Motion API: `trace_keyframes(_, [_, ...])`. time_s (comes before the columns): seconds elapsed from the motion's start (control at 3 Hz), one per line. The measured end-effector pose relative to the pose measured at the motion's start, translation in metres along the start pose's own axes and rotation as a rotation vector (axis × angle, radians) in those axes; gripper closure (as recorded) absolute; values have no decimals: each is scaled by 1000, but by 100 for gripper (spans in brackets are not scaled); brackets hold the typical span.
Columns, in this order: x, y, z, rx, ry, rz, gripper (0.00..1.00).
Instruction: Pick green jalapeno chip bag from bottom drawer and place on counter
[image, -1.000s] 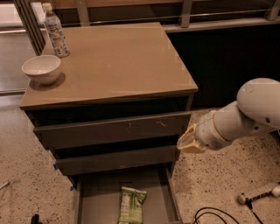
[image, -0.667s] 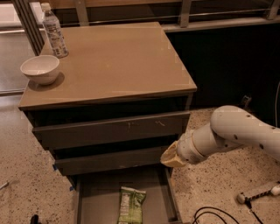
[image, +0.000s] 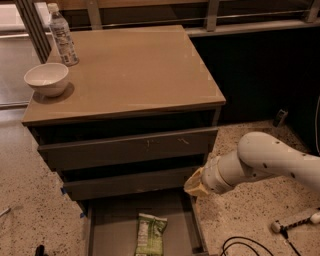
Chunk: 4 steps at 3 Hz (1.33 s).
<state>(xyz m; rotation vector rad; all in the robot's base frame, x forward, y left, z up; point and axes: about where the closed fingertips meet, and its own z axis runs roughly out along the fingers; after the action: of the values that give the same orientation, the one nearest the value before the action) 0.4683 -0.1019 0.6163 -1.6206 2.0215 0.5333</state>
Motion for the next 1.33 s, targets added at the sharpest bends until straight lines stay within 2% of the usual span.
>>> trace_keyframes(0.67, [46,-41,109,29,-5,-55,100])
trace_keyframes(1.0, [85,-41,188,-38,28,-23,100])
trace_keyframes(1.33, [85,-41,188,-38,28,-23,100])
